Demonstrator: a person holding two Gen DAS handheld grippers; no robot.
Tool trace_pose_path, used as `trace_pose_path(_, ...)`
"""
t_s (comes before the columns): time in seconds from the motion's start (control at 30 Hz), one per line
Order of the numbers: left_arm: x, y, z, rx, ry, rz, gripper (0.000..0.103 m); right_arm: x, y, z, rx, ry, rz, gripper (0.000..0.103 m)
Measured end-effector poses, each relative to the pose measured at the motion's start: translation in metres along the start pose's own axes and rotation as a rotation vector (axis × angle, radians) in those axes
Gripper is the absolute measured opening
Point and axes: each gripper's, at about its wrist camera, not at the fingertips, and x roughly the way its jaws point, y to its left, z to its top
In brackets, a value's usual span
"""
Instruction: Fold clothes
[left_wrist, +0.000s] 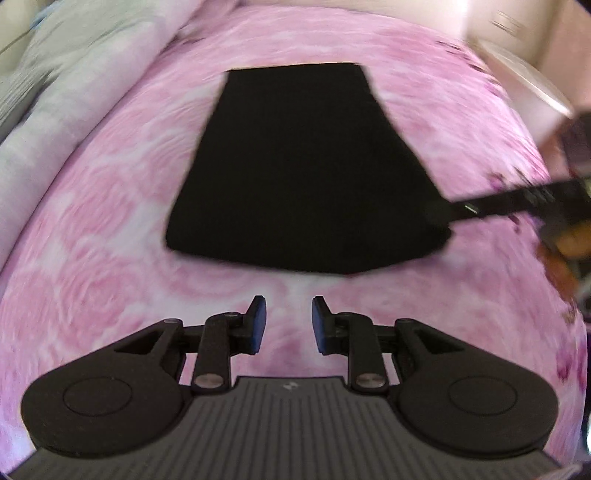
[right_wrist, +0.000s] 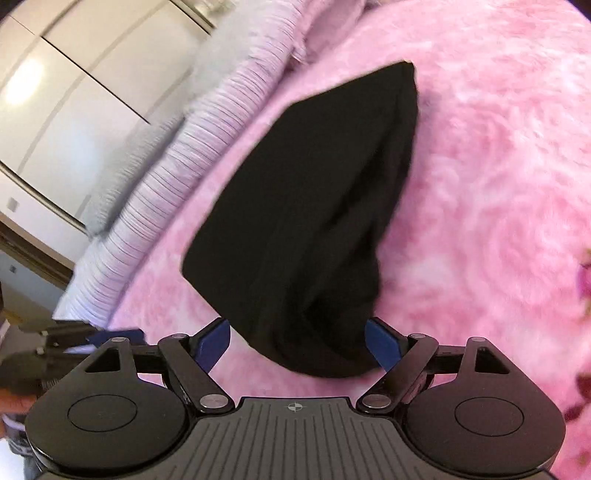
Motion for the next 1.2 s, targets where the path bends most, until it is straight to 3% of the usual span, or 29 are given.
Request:
trace_pose_path(0.1,0.006,-0.013,0.003,0.044,-0.01,-0.003,0.025,0.022,-0.016,0.008,0.023,0.106,0.083,0.083)
trace_pose_path(0.17,0.012,-0.019,0.006,0.054,-0.015,-0.005,0.026,0.026,-0.025,0.012,0.025,0.2,0.088,0.07)
trace_pose_path(0.27,0.025,-0.022,0.011,0.048,-0.009,-0.002,0.027,0.013,-0.034,0.013,0.037,0.197,0.085,0.053)
trace_pose_path(0.4,0.044,-0.022,0.018,0.093,0.018,0.004,0.027,-0.007,-0.045,0.014,0.058,0.168,0.08,0.058)
trace_pose_path(0.47,0.053,-0.022,0.023,0.131,0.033,0.008,0.027,-0.017,-0.05,0.015,0.069,0.153,0.078,0.076)
trace_pose_path(0.63,0.068,-0.016,0.033,0.183,0.047,0.006,0.027,0.021,-0.057,0.008,0.148,0.127,0.087,0.08)
trace_pose_path(0.73,0.076,-0.009,0.036,0.219,0.043,0.022,0.027,0.04,-0.052,0.008,0.131,0.099,0.1,0.08)
trace_pose_path(0.8,0.081,-0.011,0.036,0.304,0.033,0.063,0.027,0.047,-0.05,0.01,0.113,0.101,0.09,0.078)
trace_pose_path(0.83,0.083,-0.014,0.035,0.383,0.031,0.095,0.027,0.049,-0.051,0.01,0.117,0.111,0.076,0.059)
trace_pose_path(0.87,0.087,-0.02,0.027,0.513,0.034,0.139,0.028,0.049,-0.057,0.012,0.143,0.133,0.07,0.033)
trace_pose_path(0.93,0.094,-0.033,0.007,0.814,0.04,0.239,0.038,0.048,-0.075,0.019,0.22,0.183,0.089,0.02)
trace_pose_path(1.0,0.101,-0.039,-0.015,1.033,0.061,0.296,0.041,0.045,-0.08,0.03,0.216,0.228,0.112,0.016)
trace_pose_path(1.07,0.109,-0.04,-0.034,1.172,0.082,0.343,0.045,0.042,-0.081,0.042,0.189,0.271,0.131,0.015)
trace_pose_path(1.2,0.129,-0.039,-0.048,1.292,0.044,0.482,0.047,0.033,-0.089,0.064,0.209,0.354,0.166,0.014)
